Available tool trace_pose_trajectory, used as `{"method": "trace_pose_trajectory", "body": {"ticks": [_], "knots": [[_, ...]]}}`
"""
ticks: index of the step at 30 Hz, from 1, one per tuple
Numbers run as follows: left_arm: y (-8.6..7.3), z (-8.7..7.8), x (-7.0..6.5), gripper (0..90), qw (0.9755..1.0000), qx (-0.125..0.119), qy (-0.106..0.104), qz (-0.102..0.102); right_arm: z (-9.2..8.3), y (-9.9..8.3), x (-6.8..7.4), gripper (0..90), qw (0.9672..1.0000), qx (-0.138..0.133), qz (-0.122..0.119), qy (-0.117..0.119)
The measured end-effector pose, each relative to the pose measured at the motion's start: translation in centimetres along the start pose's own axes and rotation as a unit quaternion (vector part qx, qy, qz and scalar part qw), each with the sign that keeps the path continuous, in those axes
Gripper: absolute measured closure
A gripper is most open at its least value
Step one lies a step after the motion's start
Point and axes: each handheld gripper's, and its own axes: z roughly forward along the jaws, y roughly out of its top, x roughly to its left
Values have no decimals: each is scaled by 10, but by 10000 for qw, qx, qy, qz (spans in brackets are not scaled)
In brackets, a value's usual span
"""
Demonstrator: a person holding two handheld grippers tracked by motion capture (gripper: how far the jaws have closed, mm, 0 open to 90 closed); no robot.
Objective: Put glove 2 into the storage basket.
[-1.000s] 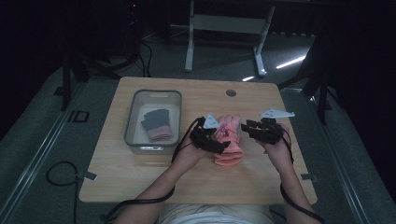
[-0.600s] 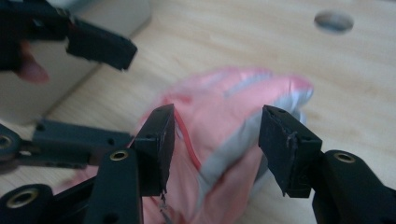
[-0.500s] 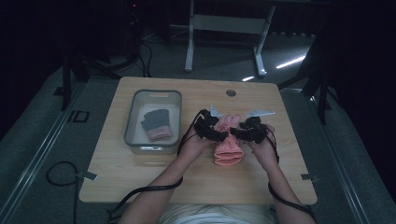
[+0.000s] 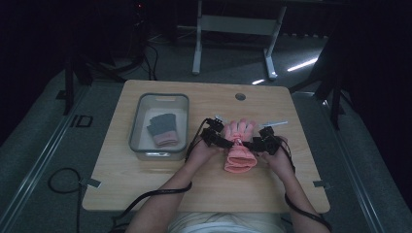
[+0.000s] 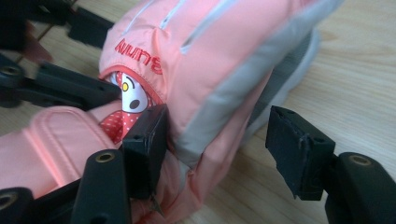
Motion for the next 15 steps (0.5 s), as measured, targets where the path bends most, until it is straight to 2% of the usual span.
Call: {"method": "trace_pose_trajectory", "body": {"ticks": [1, 3, 4, 6, 7, 10, 15], "knots": [[-1, 2, 4, 280, 9998, 31, -131, -177, 2, 0, -1, 396, 10000, -7, 8, 66], [-2, 4, 5, 296, 9994, 12, -273, -229, 5, -1, -4, 439, 9996, 3, 115, 262], [-2, 5, 6, 374, 9987, 47, -456, -242, 6, -1, -6, 479, 9990, 30, 174, 402], [-2, 7, 9, 500, 9967, 76, -743, -310, 7, 0, -6, 524, 9984, 67, 175, 537], [-1, 7, 10, 547, 9962, 97, -812, -299, 7, 0, -6, 542, 9981, 88, 204, 578], [1, 2, 3, 689, 9973, 100, -721, -18, 6, 1, -5, 583, 9978, 92, 260, 595], [8, -7, -8, 755, 9982, 170, -526, 234, 1, 4, -1, 629, 9979, 21, 256, 588]]}}
